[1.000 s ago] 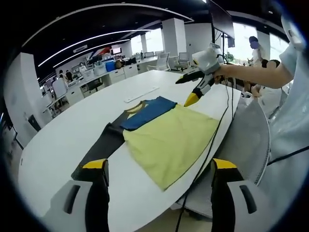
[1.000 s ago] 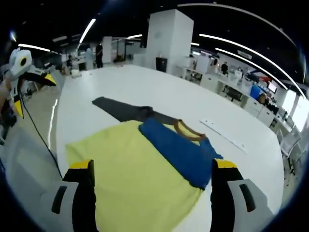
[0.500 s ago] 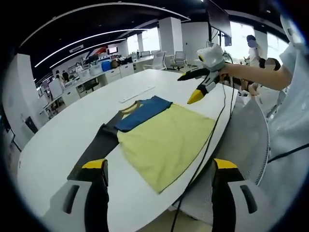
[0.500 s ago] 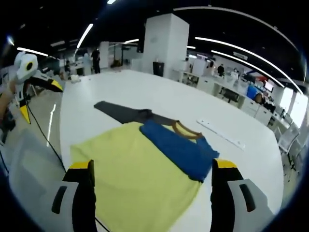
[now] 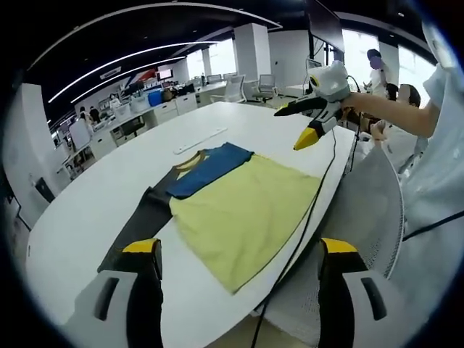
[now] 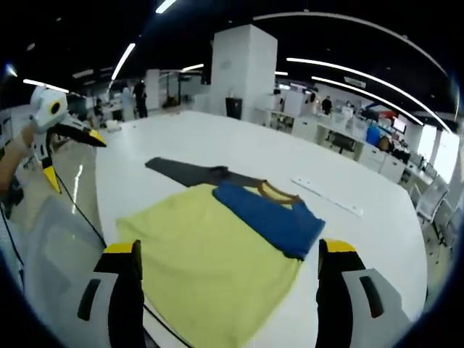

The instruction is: Fold the garment on the visible template until the final outline fits inside the template.

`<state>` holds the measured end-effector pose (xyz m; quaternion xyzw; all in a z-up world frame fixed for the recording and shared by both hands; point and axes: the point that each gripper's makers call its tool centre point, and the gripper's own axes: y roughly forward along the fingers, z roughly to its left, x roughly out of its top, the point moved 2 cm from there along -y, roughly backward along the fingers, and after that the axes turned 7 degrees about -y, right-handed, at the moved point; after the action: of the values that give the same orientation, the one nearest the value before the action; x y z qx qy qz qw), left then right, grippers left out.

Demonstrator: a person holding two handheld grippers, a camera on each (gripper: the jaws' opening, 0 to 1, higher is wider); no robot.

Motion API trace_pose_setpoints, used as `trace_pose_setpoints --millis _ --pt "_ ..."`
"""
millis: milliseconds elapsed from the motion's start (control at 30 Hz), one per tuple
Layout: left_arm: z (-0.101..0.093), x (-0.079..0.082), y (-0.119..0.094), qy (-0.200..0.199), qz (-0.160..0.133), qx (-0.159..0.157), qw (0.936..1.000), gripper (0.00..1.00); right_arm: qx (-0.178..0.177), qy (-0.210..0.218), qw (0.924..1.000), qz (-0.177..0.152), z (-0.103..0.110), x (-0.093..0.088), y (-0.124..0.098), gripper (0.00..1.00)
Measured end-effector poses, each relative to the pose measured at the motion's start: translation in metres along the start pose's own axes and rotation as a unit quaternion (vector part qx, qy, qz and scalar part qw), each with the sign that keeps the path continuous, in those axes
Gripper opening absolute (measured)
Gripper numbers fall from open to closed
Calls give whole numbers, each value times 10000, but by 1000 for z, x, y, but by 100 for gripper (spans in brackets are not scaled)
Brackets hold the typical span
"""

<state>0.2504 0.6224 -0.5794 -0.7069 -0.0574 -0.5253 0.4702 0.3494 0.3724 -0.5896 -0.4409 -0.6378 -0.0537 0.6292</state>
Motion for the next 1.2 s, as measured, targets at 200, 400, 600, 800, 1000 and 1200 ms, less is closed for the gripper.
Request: trace_pose_setpoints --millis 200,400,600,800,1000,1200 --pt "-4 2 3 15 -15 -47 10000 86 -92 34 9999 -112 4 3 -15 100" --pt "-8 3 6 44 -1 -74 10000 86 -96 149 9997 -147 9 -1 -25 100" --pt "-7 2 6 27 28 -33 10000 85 -113 338 9992 -199 15 -4 -38 100" --pt "-9 0 5 21 61 -27 10000 85 -289 251 9990 -214 18 -6 -49 100" --pt "-8 -1 4 -18 49 -2 10000 86 -338 406 9983 -246 22 -11 -57 100" --pt "-10 -4 3 54 132 2 9999 88 -275 638 9971 -312 32 -9 -67 100"
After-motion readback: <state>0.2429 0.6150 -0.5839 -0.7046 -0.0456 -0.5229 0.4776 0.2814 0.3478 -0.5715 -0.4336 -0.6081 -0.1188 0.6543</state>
